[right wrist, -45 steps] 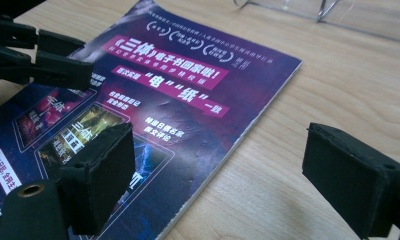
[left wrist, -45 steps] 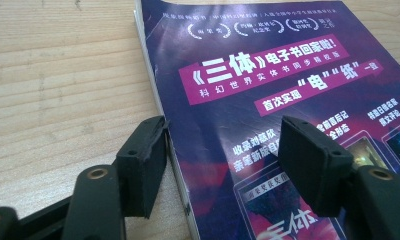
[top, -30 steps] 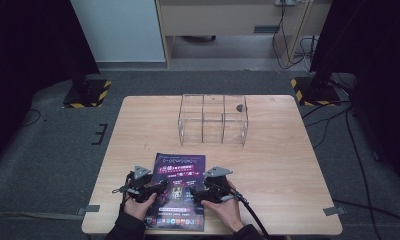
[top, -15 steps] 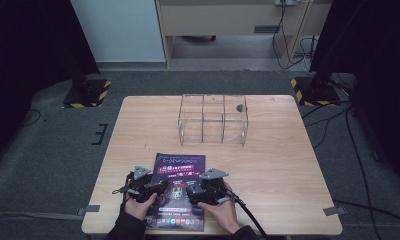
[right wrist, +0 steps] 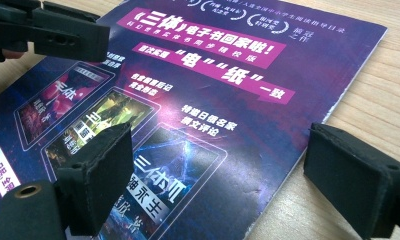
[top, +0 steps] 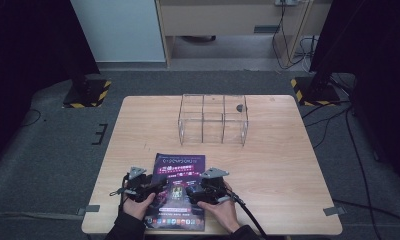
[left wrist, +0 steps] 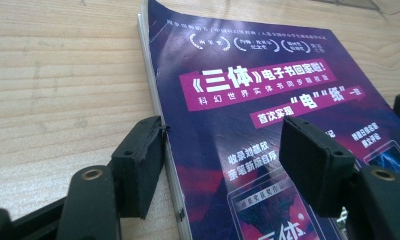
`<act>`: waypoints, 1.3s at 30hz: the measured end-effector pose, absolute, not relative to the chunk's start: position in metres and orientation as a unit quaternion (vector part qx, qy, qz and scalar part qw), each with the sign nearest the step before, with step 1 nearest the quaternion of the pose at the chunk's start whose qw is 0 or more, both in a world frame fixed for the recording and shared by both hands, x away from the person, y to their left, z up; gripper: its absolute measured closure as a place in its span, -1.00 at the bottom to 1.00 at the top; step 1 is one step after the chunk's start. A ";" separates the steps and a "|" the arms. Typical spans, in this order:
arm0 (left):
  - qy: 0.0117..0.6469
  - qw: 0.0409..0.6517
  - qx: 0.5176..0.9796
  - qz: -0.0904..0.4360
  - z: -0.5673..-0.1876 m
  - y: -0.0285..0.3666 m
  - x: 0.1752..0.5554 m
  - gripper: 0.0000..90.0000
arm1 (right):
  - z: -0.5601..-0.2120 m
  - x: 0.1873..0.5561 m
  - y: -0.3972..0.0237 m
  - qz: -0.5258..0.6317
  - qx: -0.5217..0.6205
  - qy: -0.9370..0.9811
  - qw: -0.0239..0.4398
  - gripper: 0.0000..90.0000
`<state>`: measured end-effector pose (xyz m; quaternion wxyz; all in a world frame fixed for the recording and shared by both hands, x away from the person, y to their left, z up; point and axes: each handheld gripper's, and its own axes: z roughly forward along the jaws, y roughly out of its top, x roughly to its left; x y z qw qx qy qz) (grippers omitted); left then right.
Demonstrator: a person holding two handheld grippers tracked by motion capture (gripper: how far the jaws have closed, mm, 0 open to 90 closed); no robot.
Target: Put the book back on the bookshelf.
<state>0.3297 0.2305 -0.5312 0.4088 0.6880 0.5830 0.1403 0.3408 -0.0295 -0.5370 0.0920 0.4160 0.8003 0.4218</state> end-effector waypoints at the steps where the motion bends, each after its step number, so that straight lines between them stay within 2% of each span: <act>1: 0.584 0.409 0.687 0.138 -0.531 0.232 0.329 -0.23 | -0.537 0.341 -0.030 0.422 0.417 0.800 0.091 -0.72; 12: 0.581 0.425 0.684 0.120 -0.528 0.237 0.323 -0.15 | -0.537 0.343 -0.032 0.423 0.416 0.800 0.091 -0.72; 20: 0.570 0.443 0.683 0.112 -0.528 0.239 0.325 -0.16 | -0.537 0.344 -0.032 0.418 0.414 0.803 0.097 -0.70; 27: 0.551 0.480 0.672 0.119 -0.521 0.237 0.318 -0.18 | -0.537 0.344 -0.033 0.418 0.411 0.804 0.096 -0.69; 29: 0.551 0.491 0.666 0.109 -0.521 0.240 0.319 -0.20 | -0.537 0.344 -0.034 0.418 0.409 0.805 0.096 -0.68; 33: 0.544 0.523 0.651 0.082 -0.523 0.246 0.321 -0.12 | -0.537 0.344 -0.034 0.417 0.410 0.805 0.099 -0.68; 39: 0.548 0.498 0.666 0.087 -0.528 0.244 0.327 -0.13 | -0.537 0.344 -0.034 0.411 0.407 0.809 0.106 -0.66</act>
